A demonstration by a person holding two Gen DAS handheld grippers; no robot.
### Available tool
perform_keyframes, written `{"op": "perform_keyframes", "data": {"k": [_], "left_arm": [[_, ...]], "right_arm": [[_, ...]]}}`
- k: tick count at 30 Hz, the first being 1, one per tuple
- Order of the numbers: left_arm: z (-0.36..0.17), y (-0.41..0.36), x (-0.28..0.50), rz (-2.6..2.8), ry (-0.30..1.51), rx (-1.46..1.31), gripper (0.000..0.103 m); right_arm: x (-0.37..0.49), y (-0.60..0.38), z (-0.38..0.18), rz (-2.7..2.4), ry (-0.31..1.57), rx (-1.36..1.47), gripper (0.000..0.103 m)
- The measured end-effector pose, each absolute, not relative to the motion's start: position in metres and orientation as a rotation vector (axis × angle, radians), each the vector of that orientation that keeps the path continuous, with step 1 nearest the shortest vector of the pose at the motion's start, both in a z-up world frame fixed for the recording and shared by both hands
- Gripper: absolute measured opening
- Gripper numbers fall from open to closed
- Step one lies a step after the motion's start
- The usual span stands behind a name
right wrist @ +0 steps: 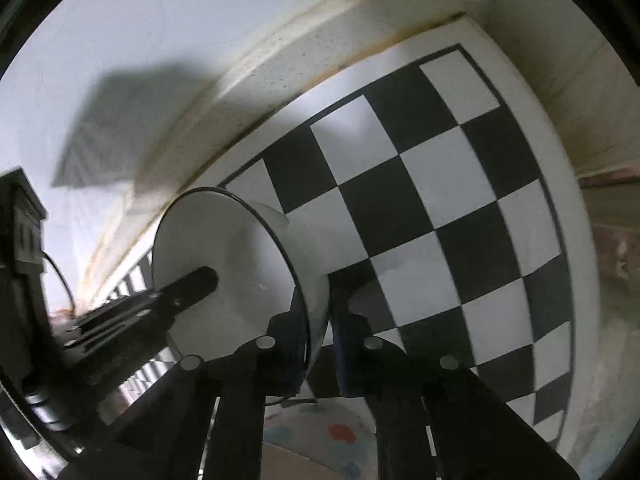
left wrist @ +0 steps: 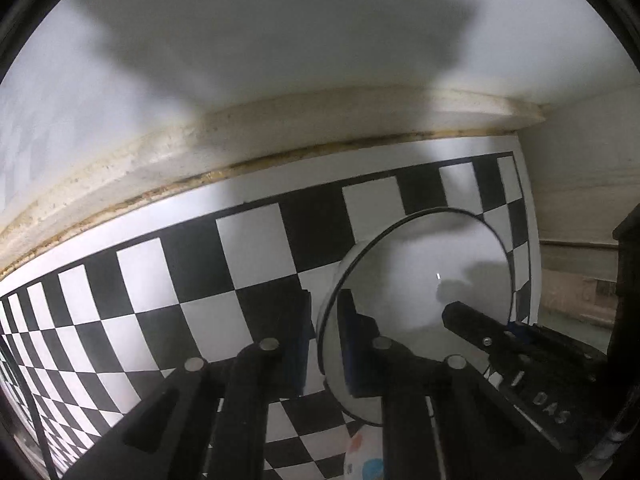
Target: Organize plates and bowls
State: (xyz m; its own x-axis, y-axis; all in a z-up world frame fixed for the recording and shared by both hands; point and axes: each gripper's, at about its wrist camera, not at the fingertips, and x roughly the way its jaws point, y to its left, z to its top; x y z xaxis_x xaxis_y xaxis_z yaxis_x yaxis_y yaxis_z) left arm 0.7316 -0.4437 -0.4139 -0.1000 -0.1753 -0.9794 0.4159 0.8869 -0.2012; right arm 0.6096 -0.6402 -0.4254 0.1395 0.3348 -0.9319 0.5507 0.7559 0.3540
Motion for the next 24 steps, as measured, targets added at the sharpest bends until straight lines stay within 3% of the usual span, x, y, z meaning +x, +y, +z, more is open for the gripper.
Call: {"op": "perform_keyframes", "data": {"k": [9,24], "left_arm": [[-0.396,-0.450,0.720,-0.510,1.555,0.220,0.011],[-0.286,-0.403,0.672,-0.564,1.398,0.198,0.011]], "right_arm": [[0.602,-0.639,-0.414,-0.182,1.469,0.742,0.011],[0.548,-0.599,-0.320,-0.143,1.360,0.686,0.011]]}}
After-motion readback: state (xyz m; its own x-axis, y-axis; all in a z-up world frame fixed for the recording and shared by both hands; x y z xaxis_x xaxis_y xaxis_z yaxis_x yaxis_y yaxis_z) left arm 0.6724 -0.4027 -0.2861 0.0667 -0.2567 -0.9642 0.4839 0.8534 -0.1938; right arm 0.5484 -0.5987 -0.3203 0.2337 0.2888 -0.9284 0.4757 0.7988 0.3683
